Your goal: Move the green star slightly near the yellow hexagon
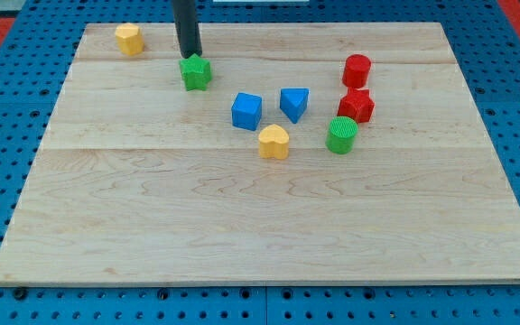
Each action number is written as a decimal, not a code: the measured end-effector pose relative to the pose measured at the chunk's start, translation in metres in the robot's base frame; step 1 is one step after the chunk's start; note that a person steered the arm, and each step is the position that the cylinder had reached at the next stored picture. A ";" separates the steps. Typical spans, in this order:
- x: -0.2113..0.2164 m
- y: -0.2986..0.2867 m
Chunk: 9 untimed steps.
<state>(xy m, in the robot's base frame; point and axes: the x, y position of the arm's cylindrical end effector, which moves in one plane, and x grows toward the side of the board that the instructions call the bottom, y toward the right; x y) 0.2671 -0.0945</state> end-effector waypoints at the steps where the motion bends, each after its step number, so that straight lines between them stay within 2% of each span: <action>1: 0.000 0.032; 2: 0.031 0.051; 3: 0.054 0.030; 4: 0.051 0.006; 6: 0.034 0.014; 9: 0.032 -0.023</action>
<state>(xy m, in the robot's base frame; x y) 0.2991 -0.1171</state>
